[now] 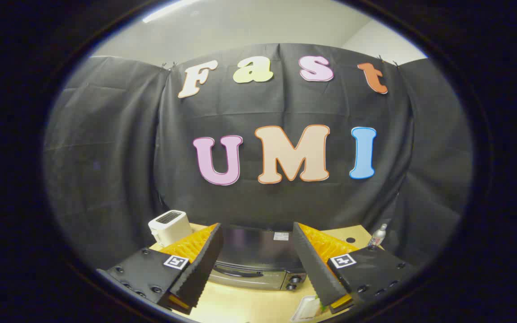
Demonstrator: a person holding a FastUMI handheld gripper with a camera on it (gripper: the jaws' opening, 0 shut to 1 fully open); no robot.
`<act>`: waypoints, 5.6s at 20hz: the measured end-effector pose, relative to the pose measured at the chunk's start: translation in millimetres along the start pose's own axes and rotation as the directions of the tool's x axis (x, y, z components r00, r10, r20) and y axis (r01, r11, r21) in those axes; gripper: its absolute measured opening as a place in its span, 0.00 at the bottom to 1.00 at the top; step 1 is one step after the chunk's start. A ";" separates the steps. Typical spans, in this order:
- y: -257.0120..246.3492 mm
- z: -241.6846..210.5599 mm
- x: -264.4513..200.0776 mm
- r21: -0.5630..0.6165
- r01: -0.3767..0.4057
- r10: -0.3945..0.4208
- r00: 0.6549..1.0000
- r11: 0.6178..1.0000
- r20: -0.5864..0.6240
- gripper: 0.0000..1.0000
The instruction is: Open the toaster oven, put the food inside, and close the toaster oven door.
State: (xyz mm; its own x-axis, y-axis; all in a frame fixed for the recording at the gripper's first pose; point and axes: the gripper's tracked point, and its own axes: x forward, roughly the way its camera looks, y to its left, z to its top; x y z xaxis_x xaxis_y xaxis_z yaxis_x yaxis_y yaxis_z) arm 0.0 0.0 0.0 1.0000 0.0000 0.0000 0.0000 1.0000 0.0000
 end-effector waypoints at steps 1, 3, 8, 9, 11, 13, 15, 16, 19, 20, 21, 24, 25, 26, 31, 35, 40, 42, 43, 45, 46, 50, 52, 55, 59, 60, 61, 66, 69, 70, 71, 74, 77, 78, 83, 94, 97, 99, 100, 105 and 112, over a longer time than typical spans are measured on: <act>-2.5 -2.7 2.1 -0.001 0.007 -0.007 1.000 1.000 -0.005 0.99; -7.8 -8.1 5.4 -0.006 0.026 -0.026 1.000 1.000 -0.017 0.99; -6.3 -23.9 12.2 -0.010 0.039 -0.039 0.998 0.999 -0.038 0.99; -6.3 -27.3 13.5 -0.004 0.043 -0.043 0.998 0.999 -0.040 0.99; -4.7 -36.6 17.4 0.004 0.053 -0.053 0.997 0.999 -0.051 0.99; -6.2 -48.5 21.4 -0.008 0.077 -0.077 0.995 0.997 -0.064 0.99; -1.2 -62.8 26.4 -0.013 0.086 -0.086 0.994 0.996 -0.073 0.99; 4.1 -69.7 29.0 -0.003 0.083 -0.083 0.994 0.997 -0.075 0.99; 14.9 -96.3 36.5 0.021 0.089 -0.087 0.992 0.996 -0.092 0.99; 16.8 -103.7 39.6 0.019 0.096 -0.093 0.991 0.995 -0.096 0.99; 17.5 -111.3 42.0 0.017 0.103 -0.100 0.989 0.995 -0.104 0.99; 16.6 -134.3 50.1 0.017 0.127 -0.123 0.982 0.992 -0.144 0.99; 15.0 -140.5 54.4 0.019 0.136 -0.131 0.980 0.991 -0.151 0.99; 14.3 -145.3 57.7 0.021 0.142 -0.137 0.978 0.990 -0.155 0.99; 20.6 -175.4 78.2 0.037 0.137 -0.130 0.979 0.990 -0.159 0.99; 37.4 -199.2 101.4 0.012 0.102 -0.098 0.978 0.995 -0.186 0.98; 51.1 -214.5 117.9 0.013 0.077 -0.073 0.976 0.997 -0.205 0.98; 45.2 -219.1 114.6 0.027 0.100 -0.092 0.977 0.995 -0.195 0.97; 45.7 -220.7 114.6 0.052 0.105 -0.094 0.980 0.993 -0.178 0.97; 46.7 -219.4 116.6 0.048 0.101 -0.093 0.984 0.994 -0.154 0.97; 46.9 -219.4 115.7 0.033 0.098 -0.092 0.985 0.995 -0.147 0.97; 46.8 -221.7 111.8 0.035 0.084 -0.079 0.990 0.996 -0.120 0.96; 48.6 -225.4 106.7 0.042 0.076 -0.071 0.993 0.996 -0.098 0.96; 49.2 -227.1 90.7 0.041 0.093 -0.089 0.991 0.995 -0.101 0.95; 49.0 -235.9 68.8 0.029 0.133 -0.127 0.980 0.991 -0.155 0.93; 49.2 -238.9 62.3 0.025 0.138 -0.132 0.976 0.990 -0.172 0.92; 49.1 -242.8 55.4 0.026 0.145 -0.138 0.972 0.989 -0.192 0.92; 51.4 -264.8 27.9 0.017 0.161 -0.149 0.947 0.987 -0.286 0.89; 50.5 -289.2 11.9 0.032 0.162 -0.139 0.918 0.986 -0.370 0.88; 48.7 -304.4 5.9 0.031 0.170 -0.141 0.895 0.985 -0.423 0.87; 47.4 -324.1 0.6 0.021 0.173 -0.142 0.867 0.985 -0.477 0.87; 47.7 -361.4 -8.4 0.012 0.160 -0.125 0.814 0.987 -0.567 0.87; 45.5 -395.2 -19.1 0.002 0.142 -0.108 0.768 0.990 -0.632 0.87; 45.2 -403.1 -21.1 0.001 0.135 -0.102 0.754 0.991 -0.649 0.87; 40.2 -407.1 -12.3 0.009 0.115 -0.084 0.774 0.993 -0.628 0.87; 13.3 -351.6 -9.8 0.081 0.077 -0.017 0.820 0.994 -0.572 0.93; -30.1 -314.1 -14.0 0.035 0.145 -0.105 0.845 0.989 -0.524 0.96; -60.0 -293.5 -19.2 -0.008 0.193 -0.171 0.849 0.981 -0.501 0.96; -73.8 -285.4 -21.2 -0.025 0.215 -0.199 0.846 0.976 -0.495 0.96; -134.7 -267.5 -28.0 -0.058 0.316 -0.302 0.817 0.947 -0.490 0.96; -174.6 -303.9 -41.2 0.019 0.375 -0.291 0.751 0.927 -0.593 0.96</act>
State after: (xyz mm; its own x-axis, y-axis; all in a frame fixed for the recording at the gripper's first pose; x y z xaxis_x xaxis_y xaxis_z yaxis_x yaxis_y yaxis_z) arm -41.2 -174.6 -303.9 0.7509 -0.2912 -0.5928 0.3748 0.9269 0.0195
